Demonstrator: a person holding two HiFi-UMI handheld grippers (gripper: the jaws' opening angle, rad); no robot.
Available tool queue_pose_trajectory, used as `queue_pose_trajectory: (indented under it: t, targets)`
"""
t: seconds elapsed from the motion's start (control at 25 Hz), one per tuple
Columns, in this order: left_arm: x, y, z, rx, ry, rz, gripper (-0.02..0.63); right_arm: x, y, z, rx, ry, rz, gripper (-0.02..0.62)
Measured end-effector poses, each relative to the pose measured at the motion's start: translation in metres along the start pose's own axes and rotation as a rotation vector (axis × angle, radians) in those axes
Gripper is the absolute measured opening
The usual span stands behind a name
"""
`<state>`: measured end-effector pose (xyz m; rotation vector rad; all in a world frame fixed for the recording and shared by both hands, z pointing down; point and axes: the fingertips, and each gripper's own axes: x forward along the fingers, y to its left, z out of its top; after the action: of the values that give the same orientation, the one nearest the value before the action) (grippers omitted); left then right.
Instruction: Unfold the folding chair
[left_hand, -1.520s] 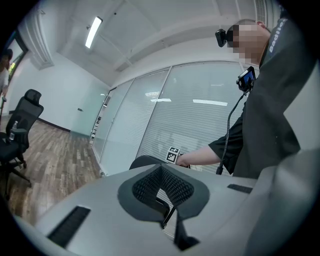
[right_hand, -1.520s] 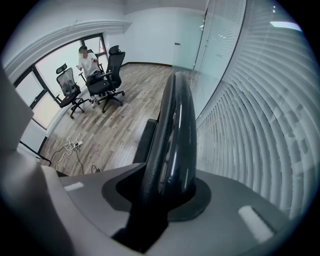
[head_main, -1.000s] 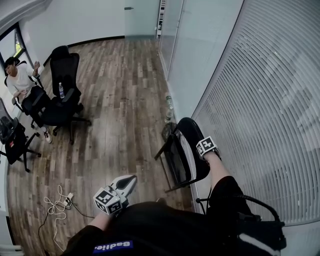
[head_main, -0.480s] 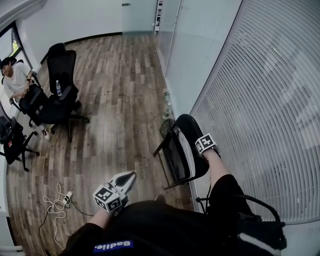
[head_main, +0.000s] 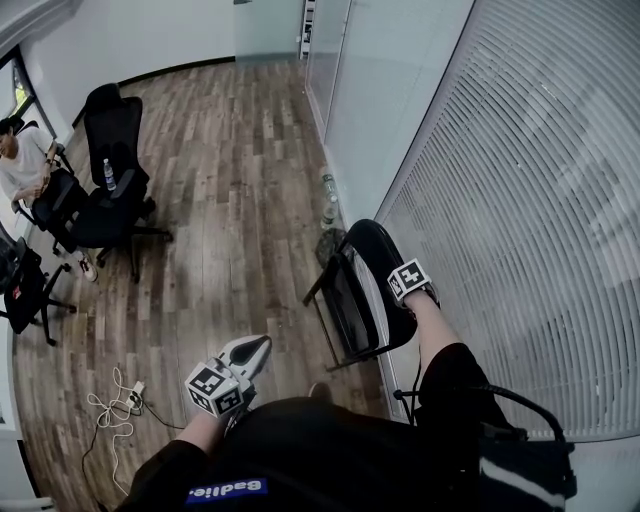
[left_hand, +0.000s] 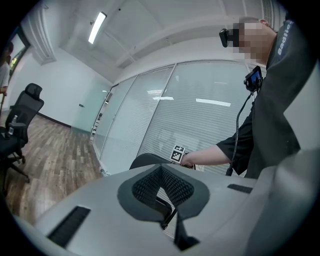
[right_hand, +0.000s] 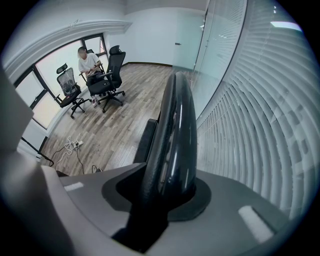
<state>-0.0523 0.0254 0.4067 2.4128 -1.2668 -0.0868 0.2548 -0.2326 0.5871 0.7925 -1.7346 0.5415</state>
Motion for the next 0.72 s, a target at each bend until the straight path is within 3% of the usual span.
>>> queue_pose_trajectory:
  t: [0.72]
  targets:
    - [0.023, 0.019, -0.002, -0.032, 0.031, -0.015, 0.006, -0.009, 0.005, 0.004, 0.002, 0.005, -0.002, 0.115]
